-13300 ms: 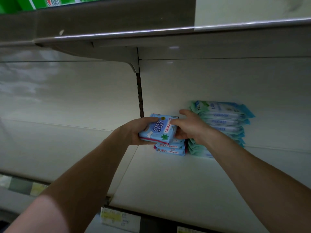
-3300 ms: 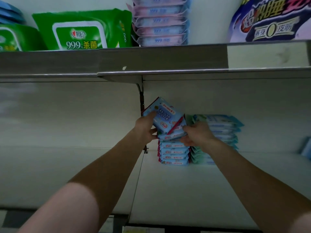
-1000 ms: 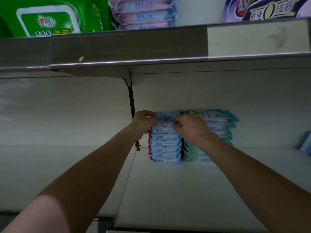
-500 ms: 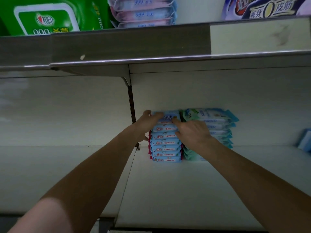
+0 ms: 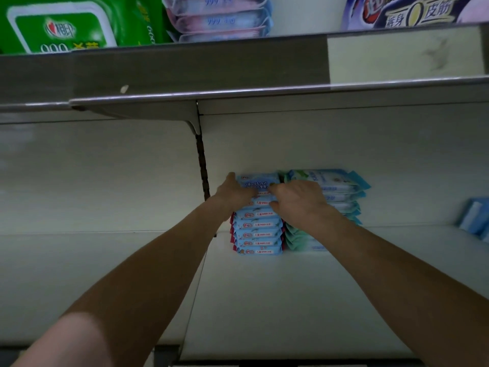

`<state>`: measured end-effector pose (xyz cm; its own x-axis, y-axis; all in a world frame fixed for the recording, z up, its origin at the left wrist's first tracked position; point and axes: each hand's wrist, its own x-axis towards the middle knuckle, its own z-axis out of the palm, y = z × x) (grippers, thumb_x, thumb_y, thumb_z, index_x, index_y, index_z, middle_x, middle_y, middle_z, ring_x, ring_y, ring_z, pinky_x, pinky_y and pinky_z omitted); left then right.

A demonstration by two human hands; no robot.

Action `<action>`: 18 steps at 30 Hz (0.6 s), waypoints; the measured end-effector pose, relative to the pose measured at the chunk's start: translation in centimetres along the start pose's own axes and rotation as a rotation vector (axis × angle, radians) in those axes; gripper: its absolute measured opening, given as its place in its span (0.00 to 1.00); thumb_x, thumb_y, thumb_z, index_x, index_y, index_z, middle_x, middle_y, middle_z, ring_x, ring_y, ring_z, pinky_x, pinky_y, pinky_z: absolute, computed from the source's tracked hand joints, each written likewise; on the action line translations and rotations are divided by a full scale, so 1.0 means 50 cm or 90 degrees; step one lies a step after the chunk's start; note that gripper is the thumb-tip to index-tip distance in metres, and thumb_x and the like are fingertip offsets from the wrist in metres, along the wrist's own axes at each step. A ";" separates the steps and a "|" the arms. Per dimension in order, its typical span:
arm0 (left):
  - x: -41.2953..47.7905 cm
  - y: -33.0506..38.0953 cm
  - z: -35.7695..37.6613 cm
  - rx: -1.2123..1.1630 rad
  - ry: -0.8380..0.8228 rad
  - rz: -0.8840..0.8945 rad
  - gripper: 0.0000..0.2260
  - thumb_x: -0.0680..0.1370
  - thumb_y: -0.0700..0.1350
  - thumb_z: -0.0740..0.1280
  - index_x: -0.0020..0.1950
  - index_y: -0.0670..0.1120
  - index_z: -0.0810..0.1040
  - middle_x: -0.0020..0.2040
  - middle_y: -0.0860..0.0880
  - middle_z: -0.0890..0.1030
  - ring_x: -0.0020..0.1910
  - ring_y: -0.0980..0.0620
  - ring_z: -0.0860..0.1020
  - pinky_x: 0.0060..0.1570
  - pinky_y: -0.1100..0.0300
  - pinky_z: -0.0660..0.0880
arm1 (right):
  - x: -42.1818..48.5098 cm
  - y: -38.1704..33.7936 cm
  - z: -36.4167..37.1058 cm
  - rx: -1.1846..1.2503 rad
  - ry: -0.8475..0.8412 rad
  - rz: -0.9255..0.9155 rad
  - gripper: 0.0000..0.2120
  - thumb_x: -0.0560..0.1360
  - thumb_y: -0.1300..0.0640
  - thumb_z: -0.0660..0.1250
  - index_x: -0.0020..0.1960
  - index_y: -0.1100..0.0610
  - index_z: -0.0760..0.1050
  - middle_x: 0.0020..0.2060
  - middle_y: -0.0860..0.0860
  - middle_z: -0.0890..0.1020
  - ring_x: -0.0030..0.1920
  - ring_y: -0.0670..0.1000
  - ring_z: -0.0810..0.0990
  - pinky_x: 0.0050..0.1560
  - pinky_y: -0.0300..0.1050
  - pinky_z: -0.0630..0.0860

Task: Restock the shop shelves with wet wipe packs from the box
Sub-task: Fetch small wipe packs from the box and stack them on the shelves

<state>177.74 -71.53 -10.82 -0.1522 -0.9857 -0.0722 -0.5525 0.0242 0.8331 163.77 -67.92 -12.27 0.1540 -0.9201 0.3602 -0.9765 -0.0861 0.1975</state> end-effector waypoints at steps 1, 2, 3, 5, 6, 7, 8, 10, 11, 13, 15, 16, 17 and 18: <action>0.004 -0.005 -0.001 0.047 0.033 0.027 0.37 0.69 0.57 0.69 0.75 0.49 0.61 0.66 0.43 0.73 0.57 0.47 0.77 0.54 0.55 0.78 | 0.002 -0.005 -0.006 -0.007 0.005 -0.002 0.12 0.81 0.54 0.57 0.57 0.57 0.76 0.49 0.53 0.80 0.45 0.52 0.77 0.29 0.41 0.56; 0.009 -0.010 -0.002 0.104 0.055 0.056 0.39 0.65 0.61 0.66 0.75 0.51 0.63 0.67 0.43 0.72 0.60 0.46 0.76 0.58 0.52 0.76 | 0.005 -0.010 -0.011 -0.008 0.010 -0.004 0.12 0.81 0.54 0.58 0.56 0.57 0.76 0.49 0.53 0.80 0.46 0.53 0.78 0.30 0.41 0.57; 0.005 -0.008 -0.006 0.169 0.057 0.085 0.38 0.64 0.62 0.63 0.73 0.53 0.67 0.65 0.44 0.73 0.60 0.45 0.75 0.60 0.49 0.75 | 0.007 -0.015 -0.014 -0.009 0.015 -0.004 0.11 0.81 0.54 0.58 0.56 0.58 0.76 0.49 0.53 0.80 0.47 0.53 0.78 0.33 0.41 0.60; -0.014 -0.001 -0.016 0.334 0.025 0.129 0.30 0.68 0.62 0.63 0.69 0.54 0.73 0.63 0.45 0.73 0.61 0.45 0.73 0.62 0.47 0.71 | 0.012 -0.021 -0.013 -0.012 0.019 0.004 0.10 0.81 0.55 0.59 0.55 0.57 0.77 0.49 0.53 0.81 0.48 0.53 0.79 0.36 0.42 0.62; -0.018 -0.003 -0.020 0.413 0.016 0.145 0.25 0.72 0.59 0.65 0.68 0.55 0.73 0.63 0.46 0.72 0.63 0.46 0.72 0.64 0.47 0.69 | 0.013 -0.023 -0.011 -0.010 0.018 0.012 0.10 0.80 0.56 0.59 0.54 0.57 0.77 0.48 0.53 0.81 0.47 0.53 0.79 0.36 0.42 0.61; -0.019 -0.007 -0.021 0.464 0.021 0.161 0.21 0.76 0.55 0.65 0.68 0.55 0.73 0.64 0.46 0.70 0.64 0.46 0.70 0.65 0.48 0.66 | 0.014 -0.024 -0.010 -0.006 0.019 0.020 0.09 0.80 0.57 0.59 0.53 0.56 0.77 0.47 0.52 0.81 0.47 0.52 0.79 0.35 0.42 0.61; -0.015 -0.013 -0.020 0.495 0.035 0.182 0.18 0.78 0.52 0.65 0.68 0.56 0.73 0.64 0.46 0.70 0.64 0.46 0.69 0.65 0.48 0.64 | 0.014 -0.026 -0.009 -0.001 0.018 0.027 0.08 0.80 0.58 0.59 0.52 0.56 0.77 0.47 0.52 0.81 0.46 0.52 0.79 0.35 0.42 0.61; -0.010 -0.019 -0.015 0.532 0.064 0.210 0.17 0.79 0.49 0.63 0.68 0.55 0.73 0.64 0.46 0.70 0.64 0.46 0.70 0.65 0.48 0.63 | 0.015 -0.032 -0.010 0.010 0.009 0.039 0.07 0.79 0.59 0.60 0.50 0.57 0.77 0.45 0.52 0.80 0.45 0.52 0.79 0.36 0.42 0.62; -0.011 -0.018 -0.012 0.542 0.068 0.213 0.17 0.79 0.49 0.63 0.68 0.55 0.73 0.64 0.46 0.70 0.64 0.46 0.70 0.65 0.47 0.63 | 0.015 -0.034 -0.012 0.009 0.007 0.043 0.07 0.79 0.60 0.60 0.48 0.58 0.76 0.43 0.52 0.80 0.44 0.52 0.79 0.36 0.42 0.63; -0.018 -0.015 -0.013 0.548 0.071 0.208 0.17 0.79 0.49 0.62 0.69 0.53 0.72 0.63 0.45 0.70 0.63 0.45 0.70 0.65 0.46 0.63 | 0.012 -0.038 -0.019 0.007 0.010 0.045 0.10 0.79 0.61 0.61 0.38 0.58 0.70 0.36 0.50 0.74 0.38 0.51 0.75 0.32 0.41 0.61; -0.031 -0.019 -0.025 0.548 0.090 0.204 0.19 0.79 0.49 0.63 0.71 0.53 0.70 0.63 0.45 0.71 0.63 0.45 0.71 0.65 0.48 0.63 | 0.007 -0.048 -0.031 0.003 0.020 0.025 0.15 0.79 0.59 0.61 0.34 0.57 0.64 0.34 0.49 0.73 0.33 0.49 0.70 0.28 0.41 0.54; -0.038 -0.025 -0.033 0.549 0.104 0.200 0.20 0.79 0.48 0.63 0.72 0.52 0.69 0.63 0.45 0.71 0.63 0.45 0.71 0.64 0.49 0.64 | 0.005 -0.056 -0.039 0.006 0.031 0.002 0.13 0.79 0.58 0.60 0.36 0.57 0.67 0.38 0.51 0.76 0.36 0.51 0.72 0.27 0.41 0.52; -0.047 -0.031 -0.043 0.550 0.119 0.192 0.21 0.79 0.48 0.63 0.72 0.52 0.68 0.64 0.45 0.70 0.64 0.45 0.70 0.64 0.50 0.64 | 0.004 -0.066 -0.048 0.008 0.037 -0.024 0.10 0.79 0.58 0.60 0.40 0.58 0.72 0.43 0.53 0.79 0.41 0.53 0.76 0.28 0.42 0.53; -0.057 -0.037 -0.054 0.554 0.134 0.179 0.21 0.79 0.47 0.63 0.72 0.52 0.68 0.65 0.45 0.70 0.65 0.45 0.70 0.64 0.50 0.63 | 0.003 -0.079 -0.058 0.017 0.039 -0.050 0.07 0.79 0.57 0.60 0.45 0.58 0.74 0.47 0.54 0.80 0.46 0.54 0.78 0.29 0.42 0.56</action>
<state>181.42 -69.22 -10.67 -0.2695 -0.9324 0.2409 -0.9493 0.2993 0.0963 168.07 -66.61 -10.35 0.2389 -0.8852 0.3991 -0.9644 -0.1684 0.2038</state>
